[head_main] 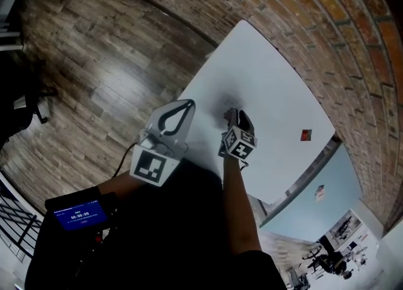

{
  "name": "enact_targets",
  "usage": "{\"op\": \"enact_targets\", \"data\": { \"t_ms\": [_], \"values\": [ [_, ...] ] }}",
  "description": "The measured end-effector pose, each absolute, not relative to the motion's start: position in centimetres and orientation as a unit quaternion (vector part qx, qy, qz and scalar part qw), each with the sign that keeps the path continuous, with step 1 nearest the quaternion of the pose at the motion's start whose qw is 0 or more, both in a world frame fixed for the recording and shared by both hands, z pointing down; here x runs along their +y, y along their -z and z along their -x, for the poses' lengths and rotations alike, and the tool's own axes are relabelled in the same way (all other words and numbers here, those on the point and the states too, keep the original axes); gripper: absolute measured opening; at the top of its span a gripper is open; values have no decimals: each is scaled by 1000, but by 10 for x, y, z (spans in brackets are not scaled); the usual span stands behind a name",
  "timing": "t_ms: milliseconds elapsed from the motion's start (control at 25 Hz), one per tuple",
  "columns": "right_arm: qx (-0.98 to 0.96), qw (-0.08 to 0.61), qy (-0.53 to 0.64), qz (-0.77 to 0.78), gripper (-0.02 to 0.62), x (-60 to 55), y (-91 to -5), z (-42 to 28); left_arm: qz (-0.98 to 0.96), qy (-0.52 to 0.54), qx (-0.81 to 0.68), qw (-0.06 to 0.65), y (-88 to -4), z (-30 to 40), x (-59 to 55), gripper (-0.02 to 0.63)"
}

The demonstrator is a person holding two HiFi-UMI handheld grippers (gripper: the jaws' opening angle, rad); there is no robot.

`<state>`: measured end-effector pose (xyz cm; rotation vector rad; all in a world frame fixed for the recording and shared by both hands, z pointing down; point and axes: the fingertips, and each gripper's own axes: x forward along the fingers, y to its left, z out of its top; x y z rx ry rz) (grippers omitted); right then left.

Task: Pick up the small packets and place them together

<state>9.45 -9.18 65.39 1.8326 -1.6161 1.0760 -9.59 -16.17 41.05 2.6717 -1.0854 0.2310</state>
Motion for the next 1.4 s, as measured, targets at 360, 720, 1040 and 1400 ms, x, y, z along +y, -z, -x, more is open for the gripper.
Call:
{"op": "enact_targets", "data": {
  "t_ms": [360,720,1040,1400],
  "values": [
    [-558,240,-414,-678,97,-73,-640,-105,-913,-75,-376,140,-391,98,-139,0],
    [-549,236,-445,-667,97,-73,-638,-105,-916,-69,-367,149,-390,92,-136,0],
    [-556,241,-458,-650,78,-76,-638,-105,-916,-69,-365,153,-389,90,-136,0],
    [-566,227,-457,-648,26,-72,-636,-102,-914,-71,-370,153,-392,93,-137,0]
  ]
}}
